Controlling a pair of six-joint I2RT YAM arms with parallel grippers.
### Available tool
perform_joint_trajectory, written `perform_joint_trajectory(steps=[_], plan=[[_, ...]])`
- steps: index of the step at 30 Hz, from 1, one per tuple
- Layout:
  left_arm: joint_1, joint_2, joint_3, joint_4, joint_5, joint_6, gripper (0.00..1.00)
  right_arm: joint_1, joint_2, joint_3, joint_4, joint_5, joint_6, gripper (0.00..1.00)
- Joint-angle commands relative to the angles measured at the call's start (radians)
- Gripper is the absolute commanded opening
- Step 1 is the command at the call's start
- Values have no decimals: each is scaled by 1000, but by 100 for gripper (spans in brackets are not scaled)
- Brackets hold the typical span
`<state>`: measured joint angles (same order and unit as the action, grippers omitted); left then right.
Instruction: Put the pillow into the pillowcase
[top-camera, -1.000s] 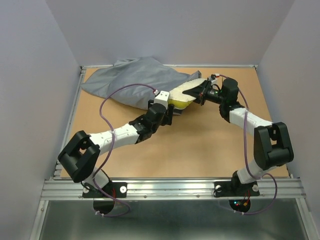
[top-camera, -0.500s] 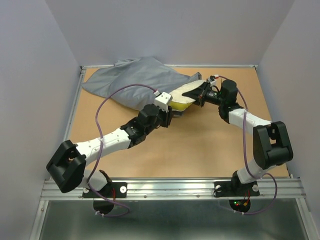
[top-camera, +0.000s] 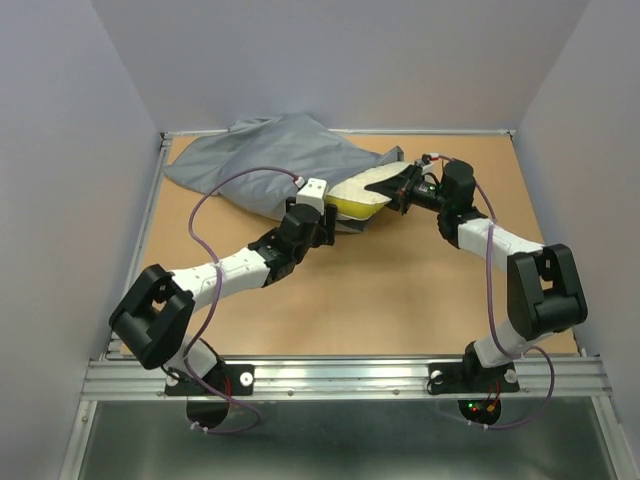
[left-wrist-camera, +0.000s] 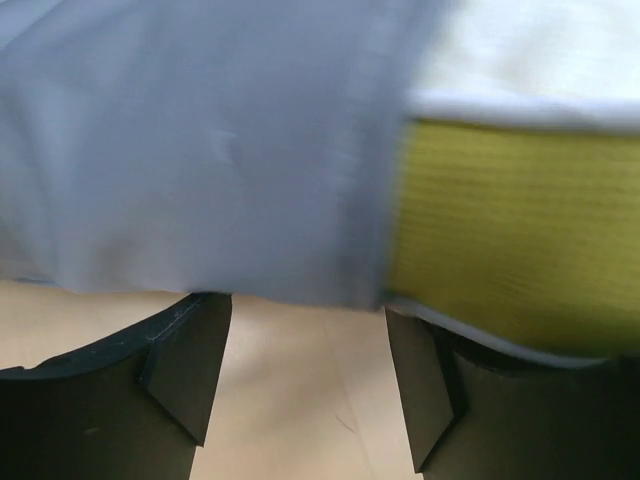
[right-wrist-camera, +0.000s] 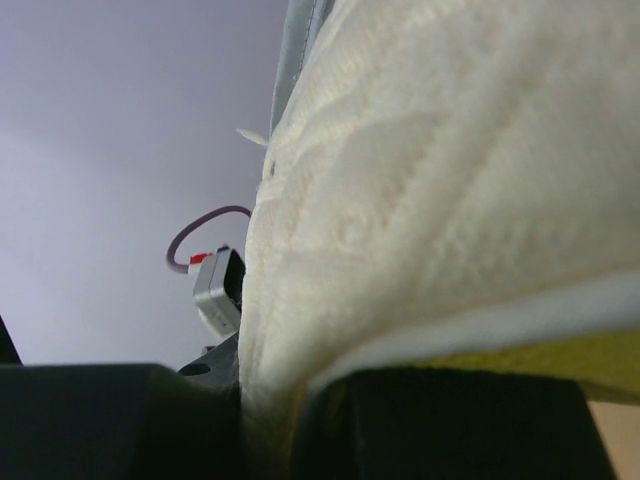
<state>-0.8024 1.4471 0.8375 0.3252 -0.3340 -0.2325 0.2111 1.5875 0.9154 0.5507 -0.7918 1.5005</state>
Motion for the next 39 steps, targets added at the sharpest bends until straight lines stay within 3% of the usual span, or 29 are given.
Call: perform_joint_trajectory(steps=[1, 6, 12, 20, 24, 26, 27, 29, 30, 34, 39], plan=[[40, 6, 48, 113, -48, 27, 72, 1, -75, -18, 83, 42, 27, 1], [55, 13, 46, 150, -25, 29, 66, -1, -73, -20, 81, 35, 26, 1], [-7, -71, -20, 173, 75, 10, 82, -1, -67, -21, 81, 43, 24, 1], [-1, 7, 11, 241, -59, 31, 83, 1, -84, -36, 81, 40, 40, 1], [20, 61, 52, 223, -19, 51, 65, 1, -83, -38, 80, 42, 26, 0], [20, 55, 67, 215, 41, 76, 42, 1, -74, -36, 74, 46, -8, 0], [13, 44, 71, 216, 135, 91, 27, 1, -67, -32, 65, 48, -25, 0], [-9, 9, 75, 215, 234, 111, 12, 2, -38, -30, 51, 65, -98, 1], [-29, -4, 81, 209, 327, 117, 0, 4, -29, -30, 43, 72, -121, 1], [-144, -63, 129, 209, 665, 157, 0, 13, 32, -35, 14, 124, -229, 1], [-182, -73, 190, 183, 892, 183, 0, 46, 121, -61, -31, 212, -362, 1]])
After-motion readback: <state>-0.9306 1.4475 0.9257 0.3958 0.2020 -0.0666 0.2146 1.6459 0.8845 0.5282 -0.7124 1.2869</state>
